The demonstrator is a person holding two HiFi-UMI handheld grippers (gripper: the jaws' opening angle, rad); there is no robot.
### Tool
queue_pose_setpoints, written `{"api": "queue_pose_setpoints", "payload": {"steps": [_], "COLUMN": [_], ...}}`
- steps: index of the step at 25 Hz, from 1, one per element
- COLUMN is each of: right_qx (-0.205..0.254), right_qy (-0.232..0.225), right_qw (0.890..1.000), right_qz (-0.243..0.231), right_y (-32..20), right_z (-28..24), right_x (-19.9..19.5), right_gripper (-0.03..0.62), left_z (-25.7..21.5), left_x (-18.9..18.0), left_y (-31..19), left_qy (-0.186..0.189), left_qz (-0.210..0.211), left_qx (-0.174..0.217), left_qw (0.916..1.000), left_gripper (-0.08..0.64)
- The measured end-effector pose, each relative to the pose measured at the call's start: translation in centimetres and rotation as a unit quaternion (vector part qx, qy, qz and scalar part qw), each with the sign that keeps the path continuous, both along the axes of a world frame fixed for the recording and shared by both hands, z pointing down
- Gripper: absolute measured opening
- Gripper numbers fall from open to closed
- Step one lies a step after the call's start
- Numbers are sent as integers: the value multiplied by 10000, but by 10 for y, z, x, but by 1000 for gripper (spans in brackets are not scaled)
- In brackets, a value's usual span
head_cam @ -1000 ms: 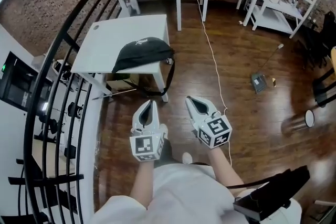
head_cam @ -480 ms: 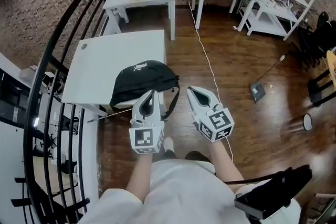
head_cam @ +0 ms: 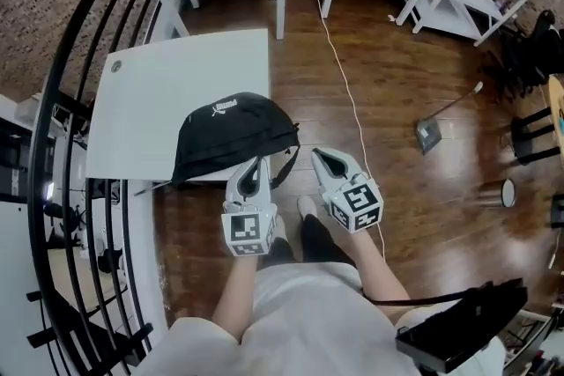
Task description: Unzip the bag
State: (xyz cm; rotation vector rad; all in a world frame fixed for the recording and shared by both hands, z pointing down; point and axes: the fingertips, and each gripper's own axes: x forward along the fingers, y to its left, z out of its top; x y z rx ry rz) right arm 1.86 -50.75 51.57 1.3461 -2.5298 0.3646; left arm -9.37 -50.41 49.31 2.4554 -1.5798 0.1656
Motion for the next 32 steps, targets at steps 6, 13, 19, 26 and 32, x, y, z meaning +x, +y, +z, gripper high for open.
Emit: {"api": "queue_pose_setpoints", "payload": {"steps": [6,13,19,26,32], "right_qx": [-500,-897,-1163,-1201,-1389], "right_qy": [422,1020,1751,2087,1865], "right_qw": [9972,9874,9706,9617,9607], "right_qz": [-355,-812,-1171,-1309,-1515], "right_y": [-22,-47,-63,-76,-69], "right_z": [75,158,226,263,252], "right_x": [6,0,-3,-11,-14], "right_gripper": [6,71,127,124,52], "left_z": [54,119,154,173,183], "left_x": [18,40,45,42,48], "left_y": [-15,-26,-28,-27,-25], "left_qy": [-87,-245,-419,-475,-462], "left_qz": [15,136,76,28,64], "left_qx": [-659,-1329,-1687,-1919,-2058], "left_qw": [9978,9907,9848,9803,9775], "left_gripper": [18,18,18,18,18]}}
